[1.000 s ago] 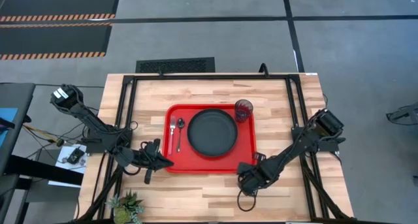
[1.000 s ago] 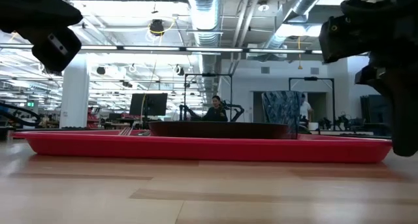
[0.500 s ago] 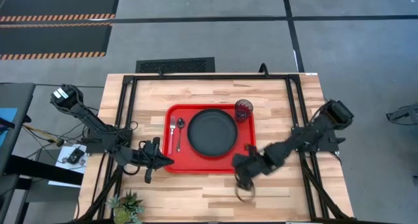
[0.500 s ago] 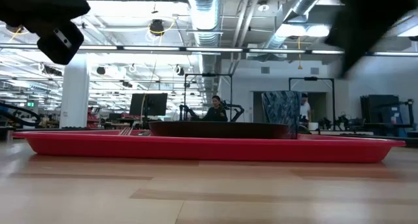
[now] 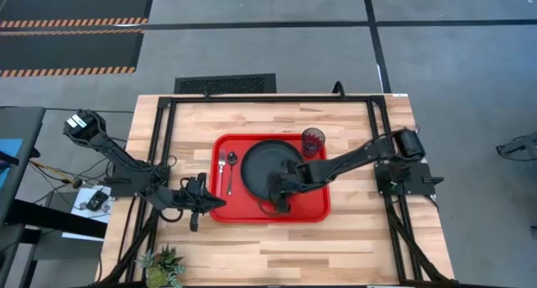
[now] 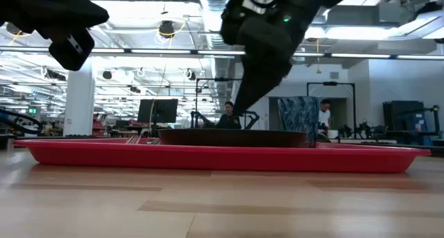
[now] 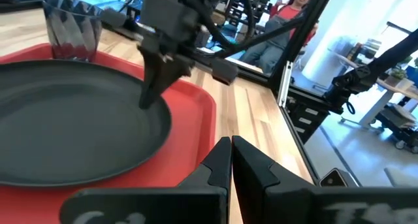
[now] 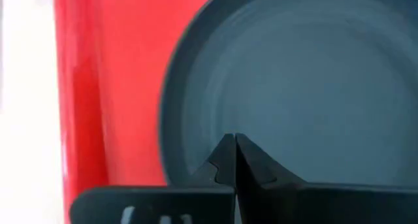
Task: Pick and place plate/cup/fork/spoon on tray
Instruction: Adjust the red serving tray and the black plate on the table
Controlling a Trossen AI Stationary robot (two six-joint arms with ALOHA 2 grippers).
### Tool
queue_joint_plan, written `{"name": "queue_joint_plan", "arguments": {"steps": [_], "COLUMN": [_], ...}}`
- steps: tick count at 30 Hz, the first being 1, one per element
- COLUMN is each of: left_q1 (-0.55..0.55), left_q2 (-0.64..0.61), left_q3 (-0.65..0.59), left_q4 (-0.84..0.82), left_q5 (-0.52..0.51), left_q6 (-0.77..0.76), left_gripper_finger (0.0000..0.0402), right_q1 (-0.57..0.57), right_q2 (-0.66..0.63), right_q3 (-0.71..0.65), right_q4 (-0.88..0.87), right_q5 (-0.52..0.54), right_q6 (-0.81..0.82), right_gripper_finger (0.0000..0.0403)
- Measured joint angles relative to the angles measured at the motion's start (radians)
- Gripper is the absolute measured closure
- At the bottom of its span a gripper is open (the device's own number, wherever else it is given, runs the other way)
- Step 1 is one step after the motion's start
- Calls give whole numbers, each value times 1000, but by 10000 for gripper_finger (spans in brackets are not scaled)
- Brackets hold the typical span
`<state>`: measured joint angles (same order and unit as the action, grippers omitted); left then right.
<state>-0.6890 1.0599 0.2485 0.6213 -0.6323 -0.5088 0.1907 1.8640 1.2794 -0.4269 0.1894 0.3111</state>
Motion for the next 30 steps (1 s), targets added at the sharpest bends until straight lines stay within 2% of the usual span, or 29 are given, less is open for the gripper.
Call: {"name": "queue_joint_plan", "arguments": {"steps": [5, 14, 30], "left_q1": [1, 1, 1], "left_q2": [0, 0, 0], "left_q3": [0, 0, 0], "left_q4": [-2, -4, -4], "left_q5": [0, -1, -4], "left_q6": [1, 1, 26], "left_gripper_finger": [401, 401, 401], "right_q1": [-1, -2, -2], "right_q2": [77, 186, 177], "right_q3": [63, 145, 158], "right_q4": [-7, -11, 89], "right_q5": [-87, -126, -146], "right_q6": [-33, -61, -150], "right_gripper_finger": [390, 390, 390]}}
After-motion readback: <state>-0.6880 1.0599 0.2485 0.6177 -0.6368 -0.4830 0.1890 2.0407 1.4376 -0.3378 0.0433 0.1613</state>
